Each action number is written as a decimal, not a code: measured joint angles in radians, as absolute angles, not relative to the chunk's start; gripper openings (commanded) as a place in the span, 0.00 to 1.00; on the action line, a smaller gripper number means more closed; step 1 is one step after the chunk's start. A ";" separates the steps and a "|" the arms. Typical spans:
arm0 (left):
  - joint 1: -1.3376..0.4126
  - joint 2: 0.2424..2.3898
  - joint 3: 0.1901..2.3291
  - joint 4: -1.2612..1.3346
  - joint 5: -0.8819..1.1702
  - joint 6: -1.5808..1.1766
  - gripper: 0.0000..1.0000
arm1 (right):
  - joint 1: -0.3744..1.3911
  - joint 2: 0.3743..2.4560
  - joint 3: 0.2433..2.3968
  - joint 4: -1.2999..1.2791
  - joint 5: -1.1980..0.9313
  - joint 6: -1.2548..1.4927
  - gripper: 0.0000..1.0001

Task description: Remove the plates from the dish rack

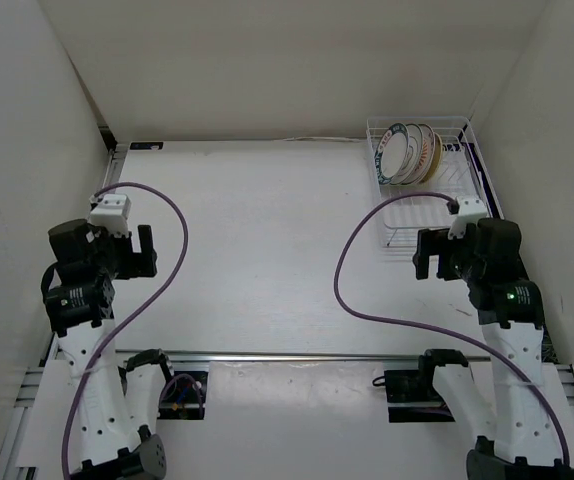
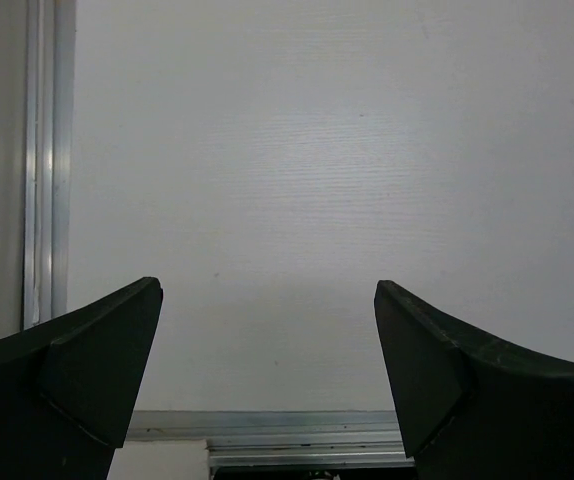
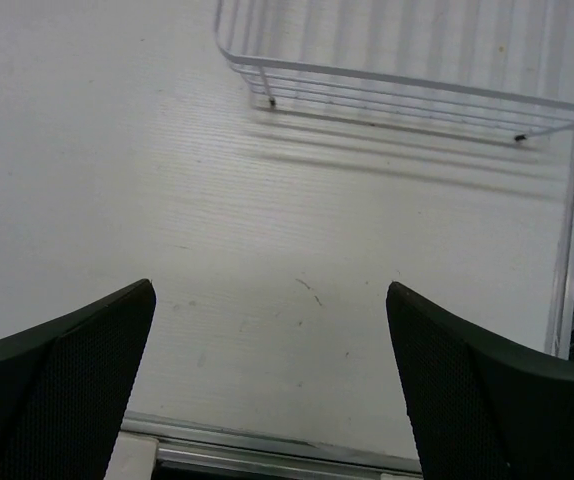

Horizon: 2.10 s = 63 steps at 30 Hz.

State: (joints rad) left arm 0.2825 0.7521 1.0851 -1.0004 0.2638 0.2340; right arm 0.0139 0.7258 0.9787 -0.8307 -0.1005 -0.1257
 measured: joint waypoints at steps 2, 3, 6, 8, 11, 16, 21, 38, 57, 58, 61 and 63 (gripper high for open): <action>0.306 0.735 1.082 -0.991 0.247 0.217 1.00 | -0.003 0.707 0.968 -0.831 -0.062 -0.104 0.99; 0.314 0.727 1.079 -0.983 0.236 0.207 1.00 | -0.009 0.699 0.967 -0.829 -0.031 -0.087 0.99; 0.331 0.704 1.077 -0.947 0.180 0.178 1.00 | -0.016 0.691 0.966 -0.797 0.061 -0.037 0.99; 0.332 0.699 1.080 -0.922 0.148 0.174 1.00 | -0.018 0.711 0.968 -0.746 0.092 -0.025 0.99; 0.332 0.727 1.117 -0.904 0.127 0.175 1.00 | -0.019 0.858 1.056 -0.710 0.086 -0.039 0.99; 0.332 0.797 1.168 -0.878 0.159 0.178 1.00 | -0.019 1.290 1.492 -0.709 0.065 -0.056 0.91; 0.332 0.841 1.168 -0.875 0.214 0.184 1.00 | -0.028 1.641 1.851 -0.769 0.015 -0.067 0.90; 0.332 1.126 1.187 -0.876 0.315 0.175 1.00 | -0.033 2.056 2.120 -0.781 -0.088 -0.159 0.50; 0.332 1.227 1.226 -0.875 0.368 0.173 1.00 | -0.030 2.245 2.244 -0.620 -0.114 -0.168 0.52; 0.332 1.232 1.226 -0.875 0.371 0.173 1.00 | -0.028 2.247 2.244 -0.614 -0.109 -0.166 0.50; 0.332 1.241 1.227 -0.875 0.382 0.171 1.00 | -0.020 2.247 2.231 -0.577 -0.094 -0.167 0.50; 0.332 1.246 1.227 -0.875 0.386 0.171 1.00 | -0.012 2.247 2.218 -0.549 -0.080 -0.168 0.52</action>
